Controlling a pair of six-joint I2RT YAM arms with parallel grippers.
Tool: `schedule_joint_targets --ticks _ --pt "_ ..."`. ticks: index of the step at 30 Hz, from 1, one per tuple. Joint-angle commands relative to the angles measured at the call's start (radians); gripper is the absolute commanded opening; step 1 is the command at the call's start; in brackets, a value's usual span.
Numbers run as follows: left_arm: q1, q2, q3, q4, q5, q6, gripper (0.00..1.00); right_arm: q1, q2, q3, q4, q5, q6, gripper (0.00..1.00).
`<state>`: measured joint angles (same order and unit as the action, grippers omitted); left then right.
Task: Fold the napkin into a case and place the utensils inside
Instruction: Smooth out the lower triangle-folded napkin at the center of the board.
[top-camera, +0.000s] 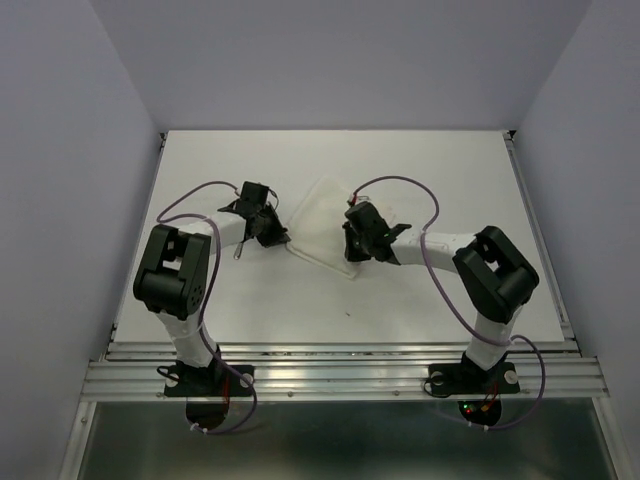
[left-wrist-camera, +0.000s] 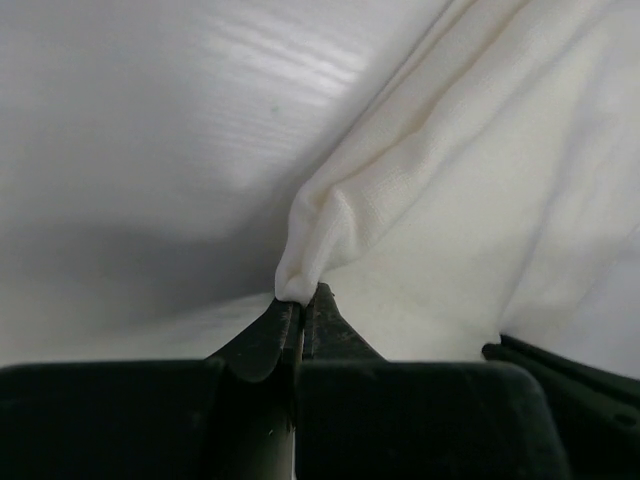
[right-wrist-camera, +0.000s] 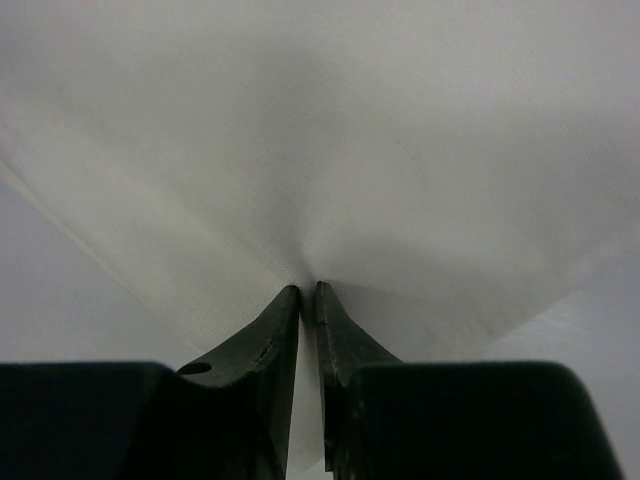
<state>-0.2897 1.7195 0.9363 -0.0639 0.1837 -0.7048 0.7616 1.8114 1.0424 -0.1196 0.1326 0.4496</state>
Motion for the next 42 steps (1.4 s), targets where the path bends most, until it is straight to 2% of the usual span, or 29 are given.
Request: schedule_joint_targets --ticks 1,4,7,11,12,14,15,20,26,30,32,38,39,42 --pt "-0.051 0.072 0.149 0.029 0.051 0.030 0.00 -0.163 0.005 0.021 -0.060 0.111 0.045 0.18" --pt "-0.084 0.123 0.248 0.021 0.072 0.031 0.00 -0.163 -0.042 0.079 -0.081 0.136 -0.009 0.21" --pt "-0.089 0.138 0.283 0.021 0.085 0.028 0.00 -0.163 -0.093 0.074 -0.075 0.061 -0.032 0.25" --pt "-0.088 0.135 0.274 0.019 0.083 0.044 0.00 -0.163 -0.205 -0.004 -0.075 0.073 0.047 0.41" --pt "-0.088 0.134 0.275 0.015 0.086 0.053 0.11 -0.163 -0.221 -0.043 -0.074 0.081 0.069 0.53" --pt "-0.089 0.132 0.272 0.001 0.094 0.074 0.27 -0.163 -0.250 -0.074 -0.069 0.085 0.136 0.59" --pt "-0.089 0.127 0.268 -0.002 0.094 0.079 0.43 -0.163 -0.271 -0.100 -0.068 0.084 0.159 0.60" --pt "-0.089 0.063 0.223 -0.034 0.059 0.094 0.72 -0.163 -0.288 -0.154 -0.006 0.018 0.213 0.59" --pt "-0.089 0.071 0.213 -0.062 0.022 0.085 0.71 -0.163 -0.207 -0.113 0.023 -0.004 0.075 0.49" --pt "-0.091 0.086 0.225 -0.053 0.016 0.065 0.68 -0.163 -0.140 -0.062 0.008 0.013 0.024 0.49" --pt "-0.089 0.092 0.236 -0.048 0.002 0.061 0.68 -0.163 -0.121 -0.058 0.006 -0.002 0.023 0.44" --pt "-0.091 0.146 0.239 -0.060 -0.006 0.064 0.53 -0.154 -0.103 -0.099 0.029 -0.047 0.040 0.24" --pt "-0.089 0.153 0.227 -0.053 -0.006 0.062 0.47 -0.144 -0.093 -0.107 0.031 -0.044 0.040 0.18" --pt "-0.091 0.158 0.200 -0.040 -0.004 0.056 0.35 -0.143 -0.083 -0.120 0.035 -0.016 0.049 0.11"
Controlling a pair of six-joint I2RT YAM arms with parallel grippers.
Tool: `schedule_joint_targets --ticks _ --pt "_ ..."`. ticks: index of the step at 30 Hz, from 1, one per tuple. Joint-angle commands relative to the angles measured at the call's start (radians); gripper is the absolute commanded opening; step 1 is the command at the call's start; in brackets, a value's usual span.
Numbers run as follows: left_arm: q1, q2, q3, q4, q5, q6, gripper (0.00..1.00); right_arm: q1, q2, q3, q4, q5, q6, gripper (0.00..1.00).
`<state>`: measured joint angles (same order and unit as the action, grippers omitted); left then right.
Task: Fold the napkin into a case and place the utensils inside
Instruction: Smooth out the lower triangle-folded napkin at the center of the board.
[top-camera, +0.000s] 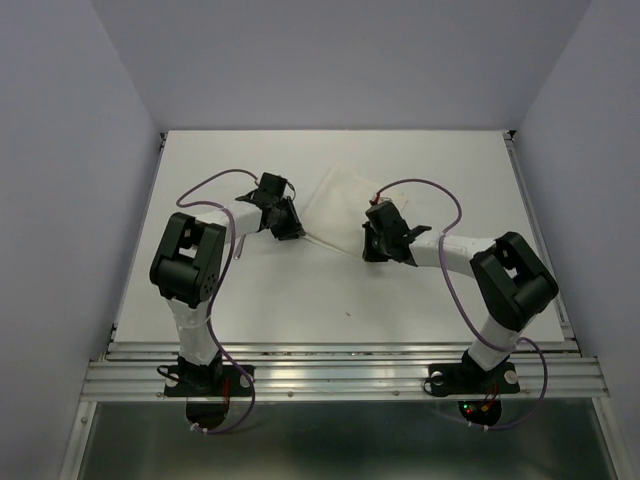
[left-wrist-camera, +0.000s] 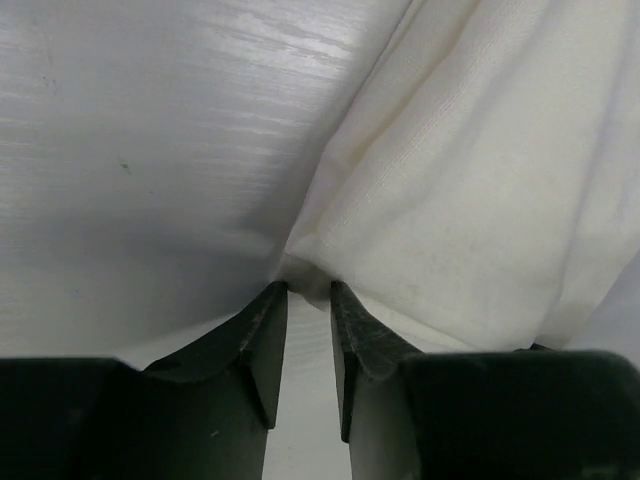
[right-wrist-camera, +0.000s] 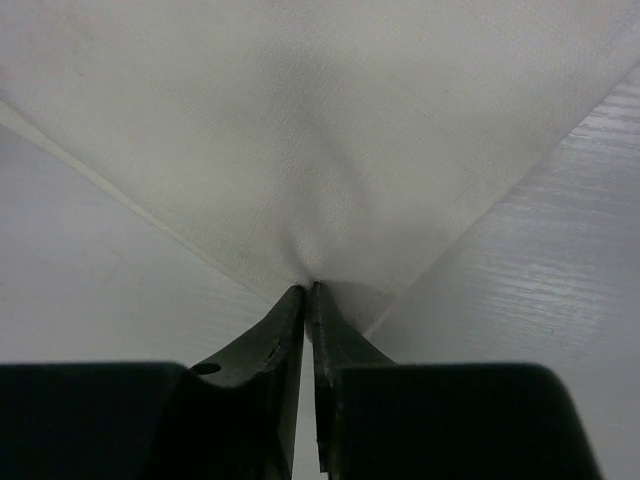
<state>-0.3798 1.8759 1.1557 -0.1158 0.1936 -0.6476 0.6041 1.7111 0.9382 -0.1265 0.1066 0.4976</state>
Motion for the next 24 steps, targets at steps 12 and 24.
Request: schedule_joint_targets --ticks 12,24 --pt "0.002 -0.020 -0.050 0.031 -0.037 0.023 0.00 0.014 0.003 -0.125 0.157 0.108 -0.023 0.06" --pt "0.015 -0.138 -0.065 0.061 -0.003 0.013 0.00 0.103 -0.084 0.100 0.073 0.096 -0.120 0.40"
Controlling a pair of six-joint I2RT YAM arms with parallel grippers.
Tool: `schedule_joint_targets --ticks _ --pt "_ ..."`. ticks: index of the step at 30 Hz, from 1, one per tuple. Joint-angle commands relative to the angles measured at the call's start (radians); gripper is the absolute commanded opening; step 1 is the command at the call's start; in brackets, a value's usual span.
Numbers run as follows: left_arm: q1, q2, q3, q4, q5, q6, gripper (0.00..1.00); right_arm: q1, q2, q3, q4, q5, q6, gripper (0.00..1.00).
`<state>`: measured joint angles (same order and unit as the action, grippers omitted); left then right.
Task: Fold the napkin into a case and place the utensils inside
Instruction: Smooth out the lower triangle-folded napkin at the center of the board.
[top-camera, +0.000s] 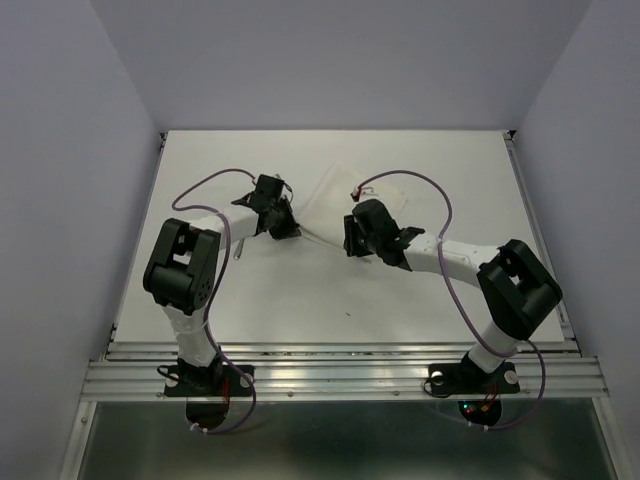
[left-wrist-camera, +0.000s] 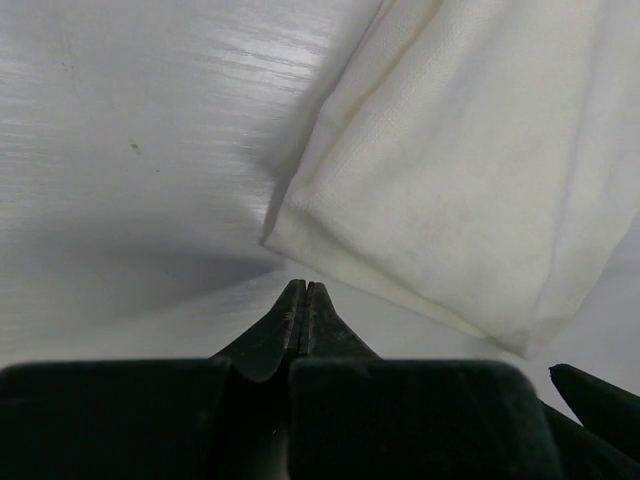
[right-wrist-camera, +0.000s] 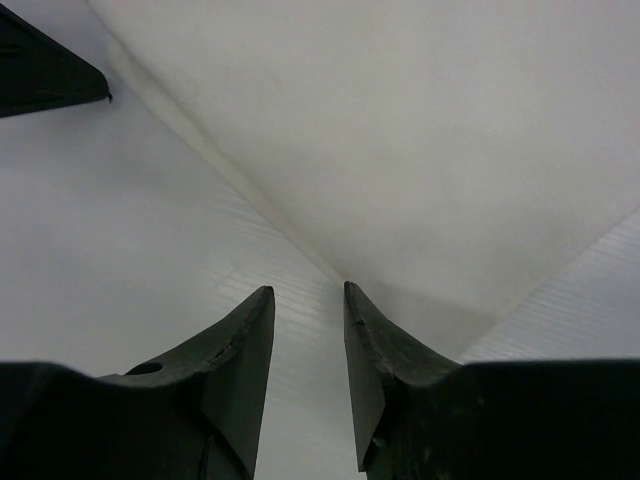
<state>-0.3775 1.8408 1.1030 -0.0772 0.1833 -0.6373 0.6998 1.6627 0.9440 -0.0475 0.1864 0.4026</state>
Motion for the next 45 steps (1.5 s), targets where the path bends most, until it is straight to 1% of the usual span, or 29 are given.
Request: schedule_joint_targets --ticks 1,2,4,5,6,8,9,13,19,20,25,28,33,36,37,40,43,45 --pt "0.017 -0.121 -0.014 0.019 0.004 -0.002 0.00 0.007 -0.021 0.116 -0.006 0.010 -0.024 0.40" --pt "0.025 -0.127 -0.011 0.014 -0.007 -0.007 0.00 0.007 0.023 0.174 -0.012 -0.001 -0.021 0.40" --pt "0.038 -0.135 -0.011 0.001 -0.016 -0.021 0.00 0.016 0.074 0.235 -0.012 -0.047 -0.021 0.39" --pt "0.049 -0.130 -0.009 -0.004 -0.018 -0.027 0.00 0.017 0.127 0.265 -0.012 -0.053 -0.015 0.39" --pt "0.054 -0.111 -0.006 -0.013 -0.010 -0.028 0.00 0.017 0.153 0.324 -0.015 -0.062 -0.015 0.38" --pt "0.057 -0.086 0.000 -0.024 0.001 -0.035 0.00 0.026 0.205 0.386 -0.023 -0.068 -0.016 0.38" --pt "0.057 -0.069 -0.006 -0.021 0.010 -0.041 0.00 0.026 0.251 0.441 -0.026 -0.077 -0.019 0.37" --pt "0.057 -0.061 -0.037 0.042 0.053 -0.074 0.00 0.059 0.347 0.556 -0.067 -0.070 -0.044 0.37" --pt "0.057 -0.032 -0.048 0.070 0.093 -0.105 0.00 0.087 0.434 0.639 -0.095 -0.064 -0.062 0.38" --pt "0.058 -0.029 -0.049 0.095 0.094 -0.108 0.00 0.087 0.445 0.644 -0.094 -0.061 -0.065 0.38" --pt "0.058 -0.012 -0.058 0.112 0.099 -0.119 0.00 0.106 0.491 0.674 -0.103 -0.036 -0.099 0.39" --pt "0.058 -0.008 -0.061 0.123 0.094 -0.121 0.00 0.106 0.514 0.684 -0.100 0.019 -0.120 0.39" --pt "0.058 0.011 -0.063 0.134 0.096 -0.119 0.00 0.115 0.540 0.691 -0.078 0.051 -0.146 0.38" --pt "0.058 0.023 -0.065 0.137 0.099 -0.121 0.00 0.115 0.562 0.696 -0.080 0.059 -0.153 0.30" --pt "0.058 0.024 -0.066 0.139 0.099 -0.122 0.00 0.115 0.563 0.694 -0.077 0.064 -0.154 0.23" --pt "0.058 0.032 -0.066 0.142 0.097 -0.122 0.00 0.124 0.543 0.670 -0.049 0.071 -0.153 0.08" --pt "0.058 0.044 -0.061 0.145 0.099 -0.125 0.00 0.124 0.488 0.621 -0.008 0.061 -0.151 0.01" --pt "0.058 0.054 -0.055 0.145 0.099 -0.125 0.00 0.124 0.457 0.601 0.004 0.056 -0.148 0.01"
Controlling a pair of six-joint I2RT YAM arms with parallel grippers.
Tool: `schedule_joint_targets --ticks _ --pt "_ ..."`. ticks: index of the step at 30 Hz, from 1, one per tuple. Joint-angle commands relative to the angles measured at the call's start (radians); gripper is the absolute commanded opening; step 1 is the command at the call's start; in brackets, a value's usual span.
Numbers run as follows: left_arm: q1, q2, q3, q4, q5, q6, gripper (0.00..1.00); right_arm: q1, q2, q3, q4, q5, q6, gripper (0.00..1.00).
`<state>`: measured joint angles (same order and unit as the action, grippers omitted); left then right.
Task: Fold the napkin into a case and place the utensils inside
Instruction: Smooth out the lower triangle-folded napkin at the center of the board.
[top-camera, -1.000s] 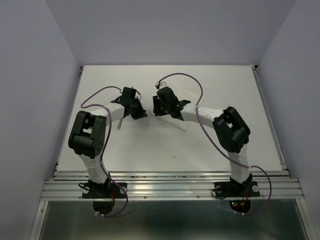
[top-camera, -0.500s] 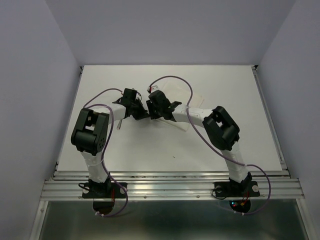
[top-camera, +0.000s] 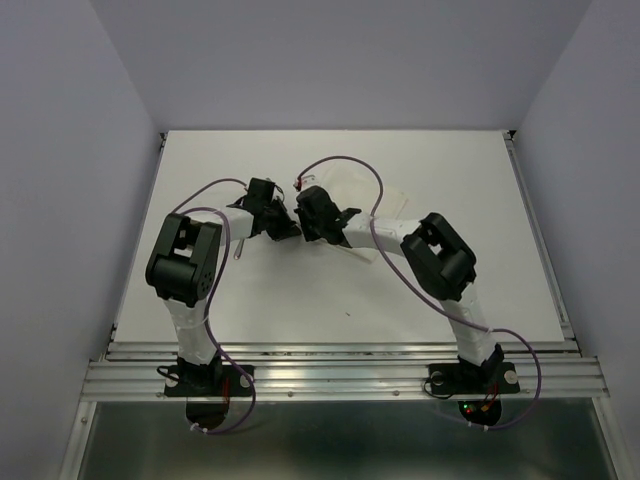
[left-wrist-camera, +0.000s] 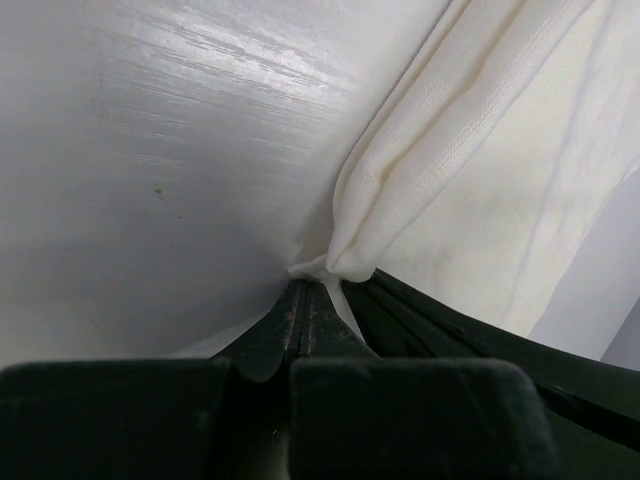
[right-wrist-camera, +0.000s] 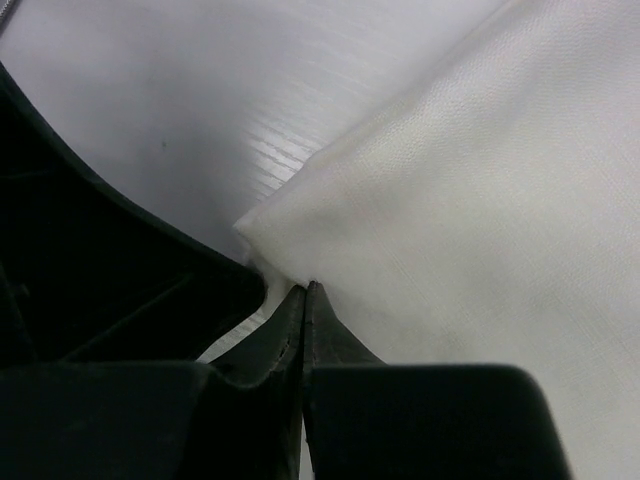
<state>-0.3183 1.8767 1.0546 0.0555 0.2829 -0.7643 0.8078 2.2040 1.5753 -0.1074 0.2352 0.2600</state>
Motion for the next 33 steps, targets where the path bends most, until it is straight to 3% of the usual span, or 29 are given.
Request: schedule_joint_targets --ticks 1,22,33 --pt "0.001 0.019 -0.005 0.010 -0.001 0.003 0.00 0.016 -0.092 -0.037 0.067 0.006 -0.005 0.01" --pt "0.004 0.048 -0.019 0.020 -0.001 0.007 0.00 0.056 -0.179 -0.113 0.084 -0.034 0.021 0.01" --pt "0.013 -0.016 -0.044 -0.031 -0.036 0.020 0.00 0.056 -0.023 -0.095 0.078 -0.070 0.076 0.01"
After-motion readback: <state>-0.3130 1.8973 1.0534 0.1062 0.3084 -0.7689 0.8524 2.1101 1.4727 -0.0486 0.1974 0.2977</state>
